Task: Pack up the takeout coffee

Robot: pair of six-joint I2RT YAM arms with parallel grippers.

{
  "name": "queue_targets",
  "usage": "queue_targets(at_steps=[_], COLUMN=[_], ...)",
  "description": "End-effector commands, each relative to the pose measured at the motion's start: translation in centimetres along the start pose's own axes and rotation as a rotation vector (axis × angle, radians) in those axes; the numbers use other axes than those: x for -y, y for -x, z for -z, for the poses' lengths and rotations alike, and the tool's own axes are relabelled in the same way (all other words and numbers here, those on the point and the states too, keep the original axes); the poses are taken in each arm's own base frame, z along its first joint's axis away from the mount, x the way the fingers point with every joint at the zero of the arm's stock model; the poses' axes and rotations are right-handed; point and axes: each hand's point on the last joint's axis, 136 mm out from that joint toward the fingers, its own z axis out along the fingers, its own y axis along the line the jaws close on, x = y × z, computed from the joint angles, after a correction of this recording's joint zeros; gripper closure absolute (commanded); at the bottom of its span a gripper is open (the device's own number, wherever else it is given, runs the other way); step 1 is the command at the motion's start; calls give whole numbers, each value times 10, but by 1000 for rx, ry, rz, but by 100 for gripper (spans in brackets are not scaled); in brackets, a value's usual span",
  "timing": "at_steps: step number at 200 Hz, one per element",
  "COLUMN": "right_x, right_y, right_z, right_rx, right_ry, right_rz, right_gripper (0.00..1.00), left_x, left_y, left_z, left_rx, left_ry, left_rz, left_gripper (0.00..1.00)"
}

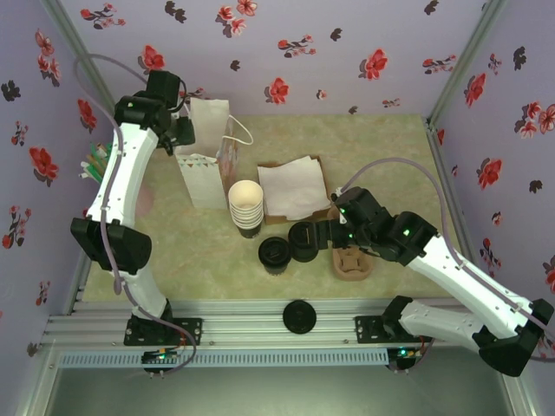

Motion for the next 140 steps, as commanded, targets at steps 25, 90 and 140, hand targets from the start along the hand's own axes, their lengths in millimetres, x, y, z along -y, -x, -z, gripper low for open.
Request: queue_targets(at_steps=[25,90,140], right_x=[9,9,8], right_y=[-1,3,7], right_z=[5,7,4], right_rx=[10,19,17], right_ry=[-30,-26,-30], right_rz=[-15,-14,-13], right_gripper=[9,9,9], left_x=[9,-4,-21], left_y=[-11,-36,-75], left_z=[-17,23,62], left_rx=[-48,-16,13], left_ry=[-75,-93,-103], left_rz=[43,190,315], left_gripper=[77,100,100])
